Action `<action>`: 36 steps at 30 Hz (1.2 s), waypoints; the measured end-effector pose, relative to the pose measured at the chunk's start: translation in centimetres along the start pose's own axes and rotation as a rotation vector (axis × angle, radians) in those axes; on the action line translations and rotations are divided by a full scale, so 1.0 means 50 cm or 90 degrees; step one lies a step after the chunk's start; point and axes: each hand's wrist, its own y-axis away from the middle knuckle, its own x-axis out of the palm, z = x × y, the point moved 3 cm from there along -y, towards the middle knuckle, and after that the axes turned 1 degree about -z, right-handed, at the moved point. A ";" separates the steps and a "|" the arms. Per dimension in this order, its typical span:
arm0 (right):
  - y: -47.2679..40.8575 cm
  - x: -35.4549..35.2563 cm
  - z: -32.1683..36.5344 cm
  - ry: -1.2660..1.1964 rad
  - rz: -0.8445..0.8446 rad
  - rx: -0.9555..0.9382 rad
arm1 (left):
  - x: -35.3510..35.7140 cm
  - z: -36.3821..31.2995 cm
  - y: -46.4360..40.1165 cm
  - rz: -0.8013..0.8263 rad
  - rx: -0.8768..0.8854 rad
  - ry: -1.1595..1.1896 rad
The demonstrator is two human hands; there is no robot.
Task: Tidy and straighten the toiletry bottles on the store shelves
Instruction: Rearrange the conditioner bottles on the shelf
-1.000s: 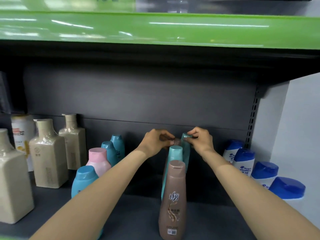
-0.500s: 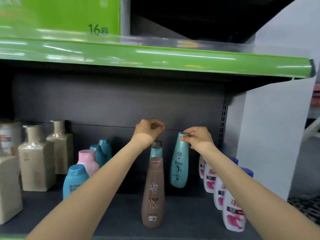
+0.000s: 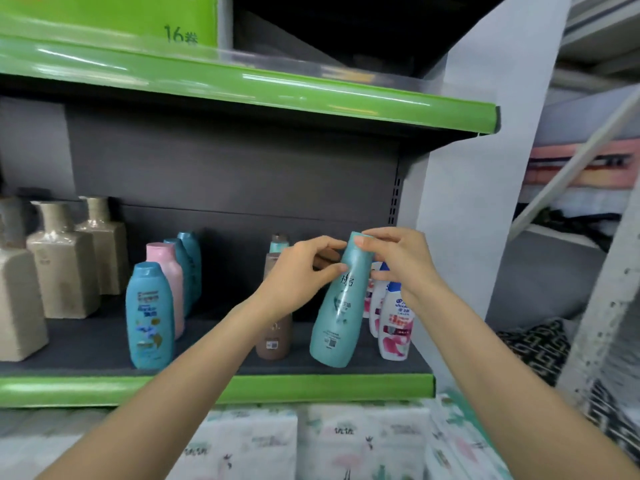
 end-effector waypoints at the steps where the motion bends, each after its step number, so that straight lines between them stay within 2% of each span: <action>1: 0.018 -0.001 0.003 -0.022 -0.012 0.010 | -0.002 -0.002 0.016 0.011 -0.001 0.004; 10: 0.177 0.052 0.012 -0.186 -0.128 0.102 | -0.088 0.022 0.191 0.082 -0.024 -0.056; 14: 0.260 0.085 0.011 -0.264 -0.159 0.126 | -0.138 0.038 0.267 0.095 -0.048 -0.041; 19: 0.329 0.097 0.020 -0.346 -0.200 0.122 | -0.174 0.053 0.337 0.172 -0.097 0.040; 25: 0.370 0.102 0.026 -0.309 -0.140 0.105 | -0.206 0.036 0.379 0.016 -0.039 0.066; 28: 0.378 0.101 0.015 -0.252 -0.134 0.128 | -0.220 0.024 0.395 -0.065 -0.016 0.012; 31: 0.385 0.106 0.004 -0.257 -0.130 0.146 | -0.225 0.021 0.406 -0.100 0.002 -0.029; 36: 0.389 0.113 0.003 -0.324 -0.115 0.156 | -0.238 0.019 0.412 -0.158 -0.010 -0.008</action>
